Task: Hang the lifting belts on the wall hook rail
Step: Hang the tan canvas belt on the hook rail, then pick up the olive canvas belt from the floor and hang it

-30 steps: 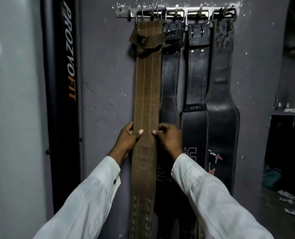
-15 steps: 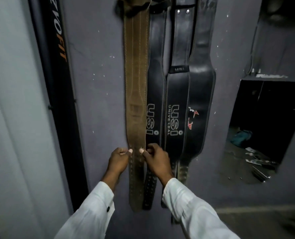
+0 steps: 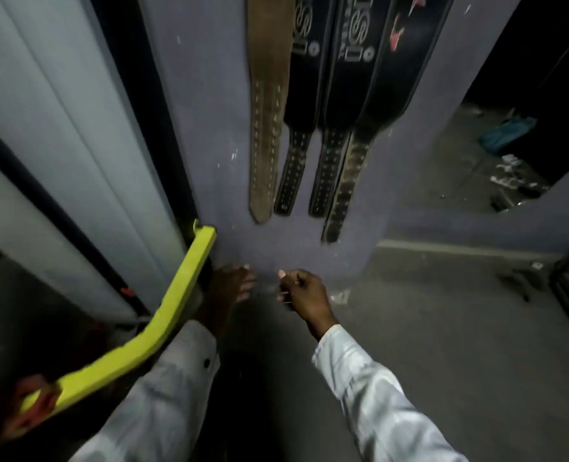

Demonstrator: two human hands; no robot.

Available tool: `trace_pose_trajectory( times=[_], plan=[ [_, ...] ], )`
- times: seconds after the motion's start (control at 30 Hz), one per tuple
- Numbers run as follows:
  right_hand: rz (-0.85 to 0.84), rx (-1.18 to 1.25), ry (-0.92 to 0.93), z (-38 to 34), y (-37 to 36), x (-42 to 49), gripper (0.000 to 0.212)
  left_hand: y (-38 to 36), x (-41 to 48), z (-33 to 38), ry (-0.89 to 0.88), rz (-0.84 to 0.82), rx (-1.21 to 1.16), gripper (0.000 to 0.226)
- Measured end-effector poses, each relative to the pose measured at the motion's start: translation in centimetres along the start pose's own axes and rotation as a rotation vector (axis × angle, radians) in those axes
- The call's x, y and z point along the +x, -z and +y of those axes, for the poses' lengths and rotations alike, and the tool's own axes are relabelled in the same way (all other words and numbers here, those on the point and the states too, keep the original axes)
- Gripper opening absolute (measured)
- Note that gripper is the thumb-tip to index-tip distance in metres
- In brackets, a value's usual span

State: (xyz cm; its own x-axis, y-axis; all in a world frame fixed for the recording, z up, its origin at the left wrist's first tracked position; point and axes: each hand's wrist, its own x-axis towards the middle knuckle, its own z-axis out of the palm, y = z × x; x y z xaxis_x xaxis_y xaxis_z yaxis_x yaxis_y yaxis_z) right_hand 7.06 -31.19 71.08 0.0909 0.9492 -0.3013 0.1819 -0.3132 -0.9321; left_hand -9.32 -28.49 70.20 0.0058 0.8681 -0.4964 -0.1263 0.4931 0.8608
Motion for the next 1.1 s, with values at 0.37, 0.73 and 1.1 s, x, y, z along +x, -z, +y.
trace_pose_trajectory(
  times=[0.37,0.73,1.1],
  plan=[
    [-0.187,-0.060,-0.468,22.5,-3.0,-7.4,0.021,4.9,-5.7,-26.7,0.483,0.169,-0.064,0.012],
    [-0.355,-0.434,-0.471,46.2,-11.9,3.9,0.022,10.7,7.7,-47.5,0.587,0.252,-0.078,0.021],
    [-0.534,-1.097,0.099,67.6,-23.6,23.4,0.055,14.5,28.7,-65.5,0.501,0.150,0.070,0.050]
  ],
)
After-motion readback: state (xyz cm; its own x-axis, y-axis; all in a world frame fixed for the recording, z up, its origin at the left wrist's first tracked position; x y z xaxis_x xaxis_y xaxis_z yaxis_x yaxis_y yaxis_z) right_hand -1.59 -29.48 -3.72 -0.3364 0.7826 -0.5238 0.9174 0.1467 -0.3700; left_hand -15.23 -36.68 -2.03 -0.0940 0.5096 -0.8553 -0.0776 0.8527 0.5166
